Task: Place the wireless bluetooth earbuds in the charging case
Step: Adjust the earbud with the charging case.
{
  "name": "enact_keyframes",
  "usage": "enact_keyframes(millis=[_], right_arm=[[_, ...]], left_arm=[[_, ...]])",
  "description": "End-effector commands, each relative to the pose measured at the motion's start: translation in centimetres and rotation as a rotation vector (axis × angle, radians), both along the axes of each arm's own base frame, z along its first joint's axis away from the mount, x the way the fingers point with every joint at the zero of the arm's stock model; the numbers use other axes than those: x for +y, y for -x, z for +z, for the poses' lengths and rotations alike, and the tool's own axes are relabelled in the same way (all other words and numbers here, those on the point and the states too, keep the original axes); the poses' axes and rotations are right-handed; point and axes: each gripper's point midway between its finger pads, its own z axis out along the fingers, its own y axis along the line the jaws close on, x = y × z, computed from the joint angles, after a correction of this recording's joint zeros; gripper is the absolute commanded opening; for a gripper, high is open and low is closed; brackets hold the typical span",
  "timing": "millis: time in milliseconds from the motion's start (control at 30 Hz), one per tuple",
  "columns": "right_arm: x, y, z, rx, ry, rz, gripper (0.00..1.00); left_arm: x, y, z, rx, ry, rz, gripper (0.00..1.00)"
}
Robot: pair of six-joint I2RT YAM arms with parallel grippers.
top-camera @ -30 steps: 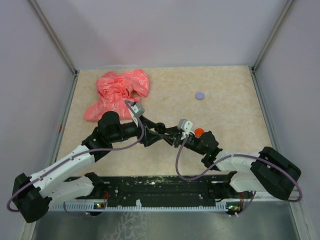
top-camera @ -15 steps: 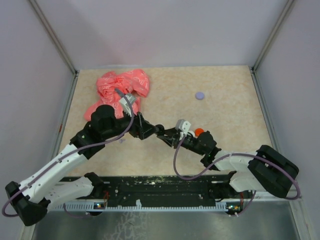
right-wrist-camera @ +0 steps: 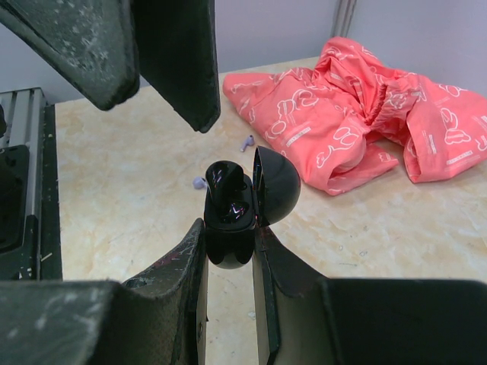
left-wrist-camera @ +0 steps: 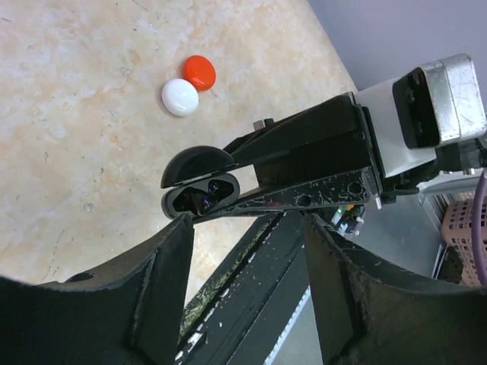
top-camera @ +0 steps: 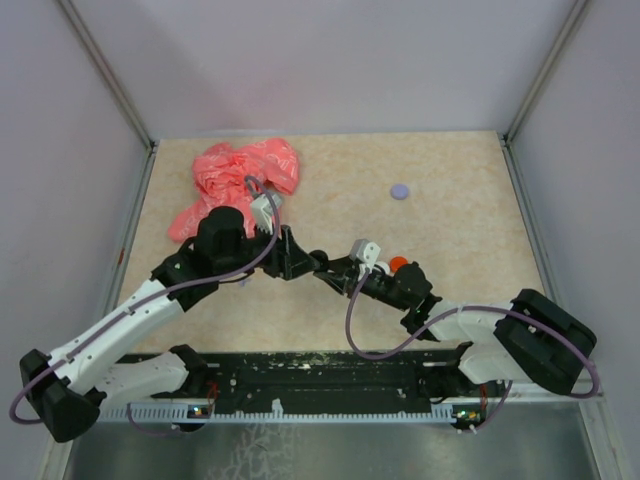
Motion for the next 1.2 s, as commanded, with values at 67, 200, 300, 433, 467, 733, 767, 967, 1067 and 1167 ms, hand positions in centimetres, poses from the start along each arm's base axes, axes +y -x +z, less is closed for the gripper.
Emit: enact_keyframes(millis=[67, 200, 300, 433, 467, 733, 767, 967, 1067, 1167], right_arm=[[1.1, 0.1, 3.2, -0.049, -0.074, 0.036, 0.0], [1.1, 0.3, 3.2, -0.05, -0.073, 0.043, 0.0], [1.2, 0.4, 3.3, -0.05, -0.073, 0.051, 0.0], [1.3, 0.4, 3.3, -0.047, -0.078, 0.056, 0.0], [1.3, 0.4, 3.3, -0.048, -0.078, 0.057, 0.0], [1.4, 0.5, 3.2, -0.046, -0.076, 0.066, 0.0], [1.5, 0.5, 3.2, -0.046, -0.075, 0.067, 0.0], [1.6, 0.6, 2.9, -0.037, -0.069, 0.076, 0.0], [1.6, 0.6, 2.9, -0.036, -0.067, 0.076, 0.0], [1.8, 0.7, 2.8, -0.034, -0.066, 0.085, 0.0]], left_arm=[[-0.3, -0.7, -0.4, -0.007, -0.017, 0.013, 0.6], [-0.3, -1.2, -0.9, -0.002, -0.036, 0.028, 0.53], [-0.4, -1.2, -1.2, 0.007, -0.047, 0.02, 0.48], [-0.4, -1.4, -1.7, 0.019, -0.066, 0.025, 0.48], [-0.3, -1.5, -1.8, 0.02, -0.074, 0.031, 0.47], [-0.5, -1.2, -2.3, 0.016, -0.086, -0.005, 0.41], [-0.7, -1.1, -2.2, 0.012, -0.081, -0.018, 0.39], [-1.1, -0.6, -1.7, -0.01, -0.056, -0.065, 0.31], [-1.3, -0.3, -1.5, -0.023, -0.051, -0.092, 0.29], [-1.3, -0.2, -1.4, -0.06, -0.053, -0.115, 0.29]])
